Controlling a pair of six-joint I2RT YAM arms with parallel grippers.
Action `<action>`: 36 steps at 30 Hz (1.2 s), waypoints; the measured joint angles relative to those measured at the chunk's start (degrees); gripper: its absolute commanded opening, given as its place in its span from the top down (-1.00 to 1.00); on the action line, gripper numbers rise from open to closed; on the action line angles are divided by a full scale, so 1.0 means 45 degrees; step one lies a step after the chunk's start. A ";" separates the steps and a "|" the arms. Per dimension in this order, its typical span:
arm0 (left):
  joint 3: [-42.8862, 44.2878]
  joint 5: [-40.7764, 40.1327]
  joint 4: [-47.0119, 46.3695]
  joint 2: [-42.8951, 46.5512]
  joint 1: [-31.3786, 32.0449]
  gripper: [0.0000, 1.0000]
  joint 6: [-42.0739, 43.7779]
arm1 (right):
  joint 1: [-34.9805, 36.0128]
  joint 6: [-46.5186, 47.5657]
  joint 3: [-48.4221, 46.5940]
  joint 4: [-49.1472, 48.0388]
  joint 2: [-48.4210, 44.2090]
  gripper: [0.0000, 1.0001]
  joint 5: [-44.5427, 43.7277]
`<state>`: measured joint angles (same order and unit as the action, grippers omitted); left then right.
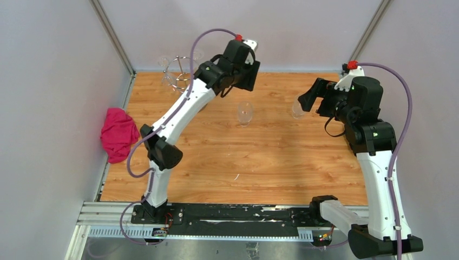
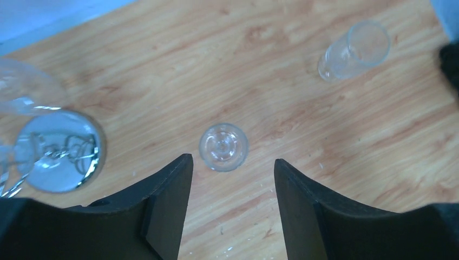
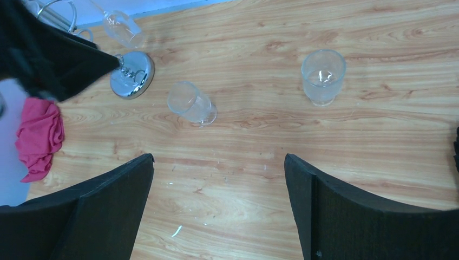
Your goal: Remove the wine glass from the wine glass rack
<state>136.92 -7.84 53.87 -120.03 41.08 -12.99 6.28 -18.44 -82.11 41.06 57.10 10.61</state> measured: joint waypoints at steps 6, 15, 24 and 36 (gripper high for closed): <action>-0.1132 -0.3303 -0.0515 0.2934 -0.0024 -0.34 -0.0452 | -0.0019 -0.0165 0.0238 -0.0296 0.0029 -0.90 0.0549; -0.3551 -0.6970 -0.0850 0.4609 -0.1792 -0.43 -0.1326 | -0.0019 -0.0393 0.0330 -0.0787 0.0233 -0.89 0.1243; -0.3813 -0.7499 -0.0772 0.3546 -0.3517 -0.57 -0.1817 | -0.0024 -0.0447 0.0457 -0.0908 0.0413 -0.89 0.1467; -0.2798 -0.6343 -0.1263 0.2244 -0.4896 -0.58 -0.1841 | -0.0024 -0.0539 0.0597 -0.0947 0.0539 -0.89 0.1549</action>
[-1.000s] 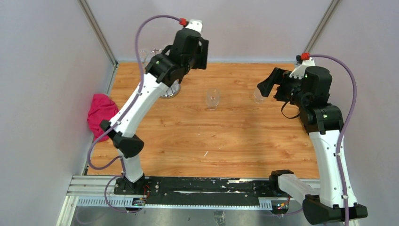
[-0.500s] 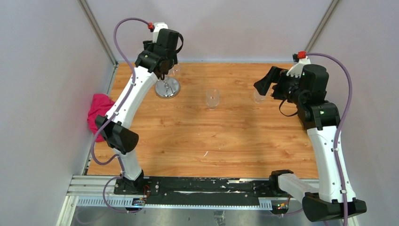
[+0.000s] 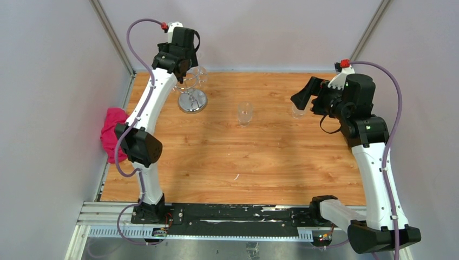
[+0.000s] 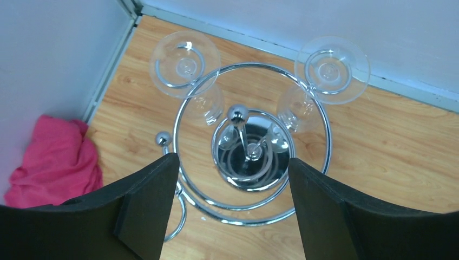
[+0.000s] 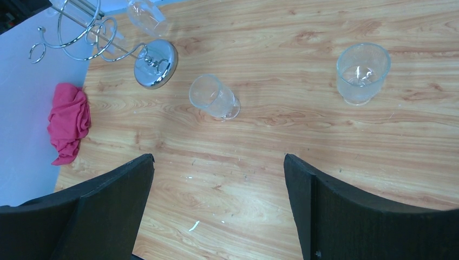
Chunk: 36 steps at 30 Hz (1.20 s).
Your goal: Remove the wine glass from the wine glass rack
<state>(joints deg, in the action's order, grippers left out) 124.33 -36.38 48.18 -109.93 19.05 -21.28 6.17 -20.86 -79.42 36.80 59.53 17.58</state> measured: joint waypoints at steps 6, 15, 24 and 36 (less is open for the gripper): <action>-0.0471 0.1117 -0.1413 -0.0374 -0.0544 -0.57 0.0165 | 0.0000 -0.0053 0.0136 -0.0024 0.0000 -0.89 0.0000; -0.0631 0.1894 -0.3230 -0.0835 -0.0559 0.00 0.0690 | 0.0000 -0.0073 0.0209 -0.0185 -0.0005 -0.89 -0.0010; -0.0962 0.2040 -0.3648 -0.0942 -0.0646 0.55 0.0855 | -0.0005 -0.0073 0.0311 -0.0185 0.0000 -0.88 -0.0015; -0.2171 0.2006 -0.4065 -0.0228 -0.0636 1.00 0.0913 | -0.0019 -0.0136 0.0568 -0.0282 0.0073 -0.87 0.0049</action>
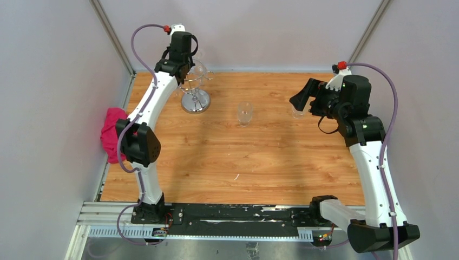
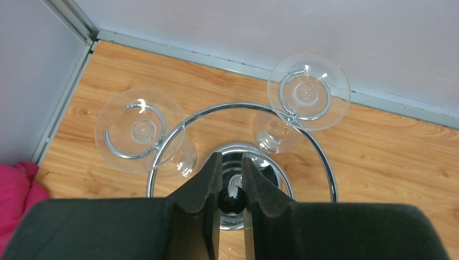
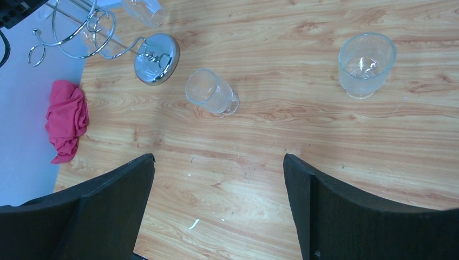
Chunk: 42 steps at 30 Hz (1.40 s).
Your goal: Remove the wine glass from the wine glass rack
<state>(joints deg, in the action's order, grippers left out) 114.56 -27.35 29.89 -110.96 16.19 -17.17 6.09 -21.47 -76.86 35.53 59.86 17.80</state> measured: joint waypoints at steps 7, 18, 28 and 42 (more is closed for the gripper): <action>-0.0792 0.0534 -0.0121 0.0656 0.0005 1.00 -0.0049 | 0.0000 -0.0044 0.0005 -0.0019 0.0010 -0.86 0.0049; -0.1695 0.1812 0.0695 0.1792 0.0005 1.00 -0.0155 | -0.0005 -0.0238 0.0078 -0.0306 0.0185 -0.86 0.0296; -0.4969 0.2846 0.0559 0.4765 0.0588 1.00 -0.0631 | -0.0005 -0.0432 0.0223 -0.0568 0.0189 -0.84 0.0656; -0.7713 0.3400 0.1005 0.7883 0.1914 1.00 -0.1010 | -0.0010 -0.0855 0.0602 -0.0894 0.0160 -0.83 0.1200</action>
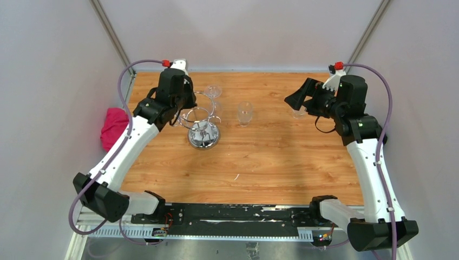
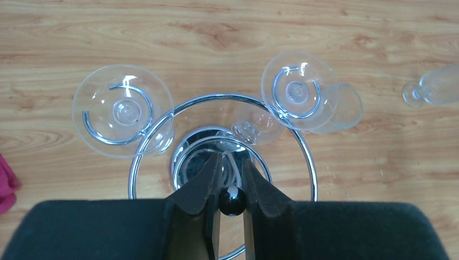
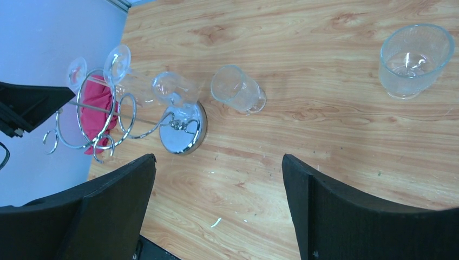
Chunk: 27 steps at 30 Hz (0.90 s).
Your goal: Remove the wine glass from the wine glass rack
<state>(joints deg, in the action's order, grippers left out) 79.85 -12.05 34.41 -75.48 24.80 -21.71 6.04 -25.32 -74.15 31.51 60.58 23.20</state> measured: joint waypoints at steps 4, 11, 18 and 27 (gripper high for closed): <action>-0.0335 -0.0063 0.0209 0.0495 0.0631 1.00 -0.0044 | 0.0000 -0.0136 0.0049 -0.0146 0.0000 -0.82 0.0189; -0.0729 -0.0019 0.0384 0.1044 0.1511 1.00 -0.0257 | 0.0000 -0.0291 0.0311 -0.0379 0.0000 -0.82 0.0432; -0.0874 -0.0126 0.0369 0.1219 0.2089 1.00 -0.0350 | 0.0000 -0.0481 0.0423 -0.0602 0.0049 -0.81 0.0651; -0.2263 -0.0185 -0.0869 0.2234 0.2370 1.00 -0.0665 | 0.0000 -0.0534 0.0457 -0.0845 0.0311 -0.80 0.0865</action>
<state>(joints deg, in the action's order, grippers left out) 69.67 -12.88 30.50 -65.43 35.46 -24.71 6.04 -27.73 -72.10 27.70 61.98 27.09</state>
